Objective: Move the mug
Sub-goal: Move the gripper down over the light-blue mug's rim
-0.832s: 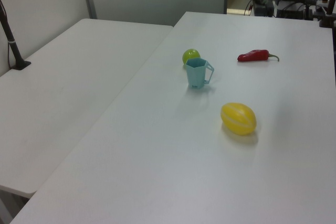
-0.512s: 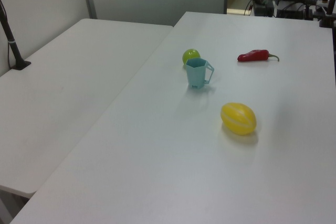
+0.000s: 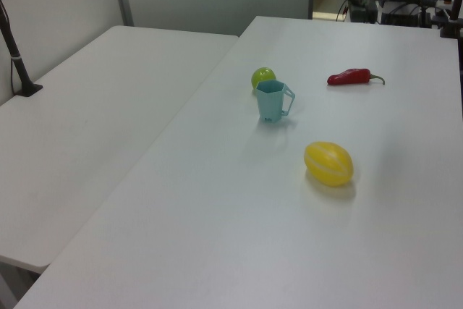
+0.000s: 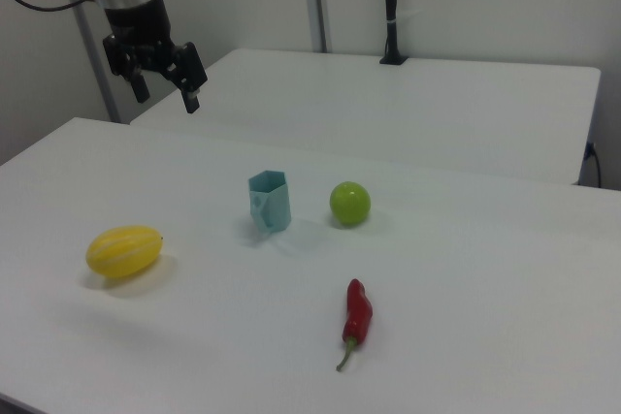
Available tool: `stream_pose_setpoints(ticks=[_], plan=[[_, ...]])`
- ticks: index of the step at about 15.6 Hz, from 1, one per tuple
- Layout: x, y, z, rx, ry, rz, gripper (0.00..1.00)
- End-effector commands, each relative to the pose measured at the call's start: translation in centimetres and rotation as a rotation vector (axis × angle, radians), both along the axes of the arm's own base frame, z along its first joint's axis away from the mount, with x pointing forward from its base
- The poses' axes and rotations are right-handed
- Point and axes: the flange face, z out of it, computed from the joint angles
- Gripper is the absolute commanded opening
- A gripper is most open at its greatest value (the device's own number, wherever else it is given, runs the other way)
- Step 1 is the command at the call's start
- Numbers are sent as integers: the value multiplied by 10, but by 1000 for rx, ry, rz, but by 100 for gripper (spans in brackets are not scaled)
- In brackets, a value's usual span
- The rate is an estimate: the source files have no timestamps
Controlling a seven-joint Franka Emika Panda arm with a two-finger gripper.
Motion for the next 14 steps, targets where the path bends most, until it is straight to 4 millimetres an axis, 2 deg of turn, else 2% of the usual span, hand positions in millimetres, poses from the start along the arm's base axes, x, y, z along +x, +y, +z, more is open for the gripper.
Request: stream_pose_setpoints(ticks=[1, 5, 6, 9, 12, 14], plan=[[3, 8, -6, -1, -9, 37, 100], [25, 11, -17, 5, -68, 27, 100], [35, 10, -25, 3, -86, 25, 100], [62, 9, -55, -1, -126, 21, 100], [86, 8, -95, -6, -130, 23, 100], [93, 8, -119, -7, -131, 21, 100]])
